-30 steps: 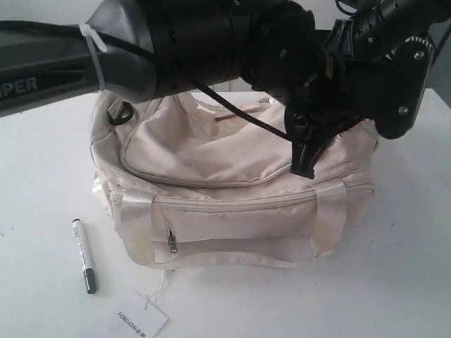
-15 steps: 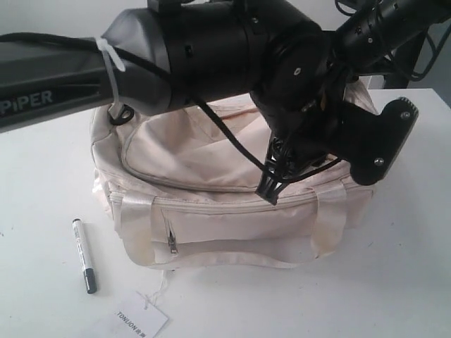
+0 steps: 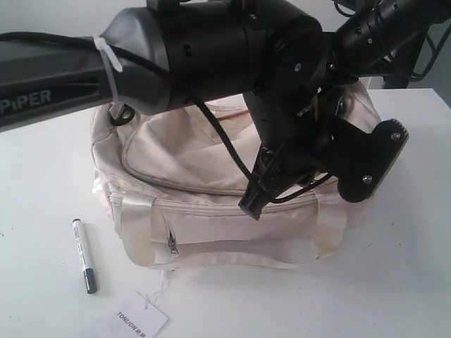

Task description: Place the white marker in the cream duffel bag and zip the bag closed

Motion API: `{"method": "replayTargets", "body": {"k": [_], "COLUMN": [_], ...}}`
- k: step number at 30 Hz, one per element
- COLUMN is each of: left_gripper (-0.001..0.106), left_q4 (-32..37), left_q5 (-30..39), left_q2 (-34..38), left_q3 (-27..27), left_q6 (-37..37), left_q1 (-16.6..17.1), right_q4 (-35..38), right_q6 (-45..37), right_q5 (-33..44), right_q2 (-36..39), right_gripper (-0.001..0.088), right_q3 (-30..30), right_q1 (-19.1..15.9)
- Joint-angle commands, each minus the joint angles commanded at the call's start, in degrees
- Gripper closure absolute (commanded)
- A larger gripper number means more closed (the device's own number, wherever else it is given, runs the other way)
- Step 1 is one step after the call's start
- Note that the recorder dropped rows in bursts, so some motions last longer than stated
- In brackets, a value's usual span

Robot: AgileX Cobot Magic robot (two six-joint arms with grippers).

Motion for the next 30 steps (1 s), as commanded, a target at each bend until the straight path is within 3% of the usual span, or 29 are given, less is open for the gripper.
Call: {"method": "replayTargets", "body": {"k": [15, 30], "left_gripper": [0.105, 0.105], "left_q4": [0.3, 5.0], "left_q5": [8.3, 3.2], "left_q2": [0.0, -0.9], "left_q3": [0.0, 0.0], "left_q6": [-0.2, -5.8], "left_q1": [0.0, 0.0], "right_q4": [-0.1, -0.6], "right_q6": [-2.7, -2.7], "right_q5": [0.0, 0.0], "right_q2": [0.0, 0.0], "right_gripper": [0.0868, 0.0868], "right_q3": [0.0, 0.1], "right_q1": [0.0, 0.0]}}
